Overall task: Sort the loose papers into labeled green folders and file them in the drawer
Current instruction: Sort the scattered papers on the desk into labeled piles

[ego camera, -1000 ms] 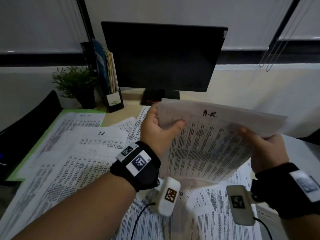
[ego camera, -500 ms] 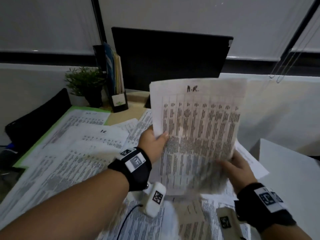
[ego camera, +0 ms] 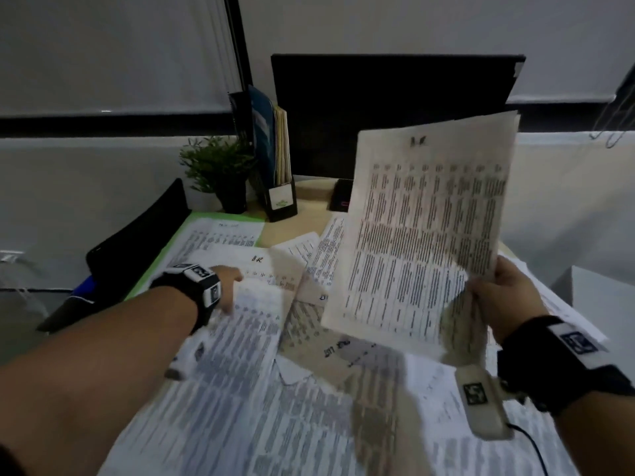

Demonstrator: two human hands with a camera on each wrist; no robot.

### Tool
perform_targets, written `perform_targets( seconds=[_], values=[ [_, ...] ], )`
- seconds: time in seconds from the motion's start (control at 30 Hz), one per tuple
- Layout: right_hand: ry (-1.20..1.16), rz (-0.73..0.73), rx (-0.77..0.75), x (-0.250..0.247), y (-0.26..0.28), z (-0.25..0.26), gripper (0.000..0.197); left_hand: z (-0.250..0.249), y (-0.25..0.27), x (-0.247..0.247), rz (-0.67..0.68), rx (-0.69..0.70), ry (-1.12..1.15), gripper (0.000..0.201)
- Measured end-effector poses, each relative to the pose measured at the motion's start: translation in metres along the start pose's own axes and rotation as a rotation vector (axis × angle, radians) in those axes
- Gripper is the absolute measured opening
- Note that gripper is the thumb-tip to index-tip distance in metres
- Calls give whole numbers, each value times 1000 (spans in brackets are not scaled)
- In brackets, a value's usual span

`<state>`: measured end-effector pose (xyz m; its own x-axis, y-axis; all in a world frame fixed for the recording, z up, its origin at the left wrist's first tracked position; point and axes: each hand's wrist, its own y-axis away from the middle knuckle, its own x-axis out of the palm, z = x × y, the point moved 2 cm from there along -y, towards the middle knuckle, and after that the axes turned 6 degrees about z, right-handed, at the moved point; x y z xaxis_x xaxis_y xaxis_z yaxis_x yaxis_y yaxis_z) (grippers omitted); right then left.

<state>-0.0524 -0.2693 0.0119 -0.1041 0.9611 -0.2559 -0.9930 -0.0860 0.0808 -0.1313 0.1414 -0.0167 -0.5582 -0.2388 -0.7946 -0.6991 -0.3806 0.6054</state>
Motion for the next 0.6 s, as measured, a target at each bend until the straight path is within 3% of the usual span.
perform_targets(
  seconds=[0.07, 0.17, 0.37, 0.47, 0.6],
  values=[
    [8, -39, 5, 18, -5, 6, 34, 38, -23, 3, 49, -54, -53, 89],
    [-20, -97, 35, 49, -13, 13, 36, 66, -52, 6, 50, 18, -128, 104],
    [29, -184, 132, 110, -31, 17, 41, 70, -83, 14, 18, 263, -295, 115],
    [55, -177, 178, 138, -36, 15, 36, 67, -90, 8, 32, 272, -367, 124],
    [108, -143, 214, 167, -49, 17, 30, 69, -100, 5, 43, 237, -409, 118]
  ],
)
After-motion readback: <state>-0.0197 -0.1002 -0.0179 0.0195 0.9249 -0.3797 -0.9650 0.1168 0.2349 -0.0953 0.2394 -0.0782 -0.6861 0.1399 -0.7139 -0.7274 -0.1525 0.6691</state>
